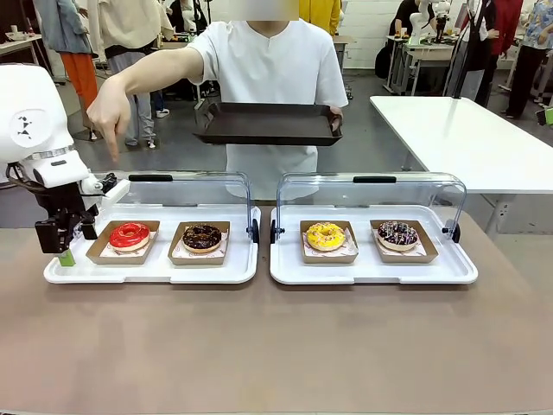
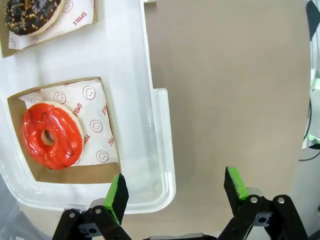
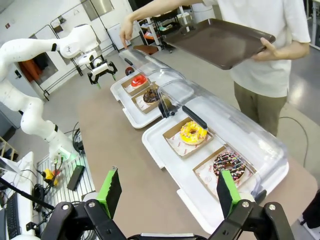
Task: Provide the desired donut to the person.
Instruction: Pick up and lift the Paper togo box containing the Donut pointed at by the person.
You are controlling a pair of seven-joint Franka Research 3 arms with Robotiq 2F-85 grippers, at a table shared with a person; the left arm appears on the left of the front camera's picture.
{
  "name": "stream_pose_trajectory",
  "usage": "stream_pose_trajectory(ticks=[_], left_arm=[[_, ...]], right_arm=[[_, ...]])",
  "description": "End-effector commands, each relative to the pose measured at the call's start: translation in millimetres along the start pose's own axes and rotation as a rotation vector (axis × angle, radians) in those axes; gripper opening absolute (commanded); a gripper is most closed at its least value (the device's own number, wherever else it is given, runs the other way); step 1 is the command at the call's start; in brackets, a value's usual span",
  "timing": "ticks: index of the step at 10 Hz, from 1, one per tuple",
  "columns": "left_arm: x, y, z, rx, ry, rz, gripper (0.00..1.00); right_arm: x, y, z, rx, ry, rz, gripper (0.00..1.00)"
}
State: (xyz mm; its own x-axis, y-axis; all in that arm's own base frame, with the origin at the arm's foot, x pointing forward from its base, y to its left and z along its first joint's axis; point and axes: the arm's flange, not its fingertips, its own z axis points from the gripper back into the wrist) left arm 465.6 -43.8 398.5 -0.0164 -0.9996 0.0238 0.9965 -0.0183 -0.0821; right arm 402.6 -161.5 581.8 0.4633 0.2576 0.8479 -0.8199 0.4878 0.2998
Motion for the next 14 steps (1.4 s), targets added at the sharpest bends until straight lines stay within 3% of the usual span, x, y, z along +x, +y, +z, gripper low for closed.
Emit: stream_pose_trajectory(ticks=[1, 7, 9, 14], left_arm=[[3.4, -3.5, 2.4, -0.008, 0.014, -0.016, 1.0], [4.3, -7.0, -7.7, 0.005, -0.019, -0.016, 1.0], [5.2, -16.2, -14.5, 0.081, -0.007, -0.058, 1.0], [-5.6, -13.0, -20.0, 0.19, 0.015, -0.022, 1.0]], right_arm=[[-1.0, 0.4, -0.5, 0.002, 0.0, -0.002, 1.0], [-1.0, 0.4, -0.5, 0.002, 0.0, -0.002, 1.0], [-1.0, 0.4, -0.5, 0.002, 0.0, -0.002, 1.0], [-1.0, 0.4, -0.5, 0.002, 0.0, -0.002, 1.0]])
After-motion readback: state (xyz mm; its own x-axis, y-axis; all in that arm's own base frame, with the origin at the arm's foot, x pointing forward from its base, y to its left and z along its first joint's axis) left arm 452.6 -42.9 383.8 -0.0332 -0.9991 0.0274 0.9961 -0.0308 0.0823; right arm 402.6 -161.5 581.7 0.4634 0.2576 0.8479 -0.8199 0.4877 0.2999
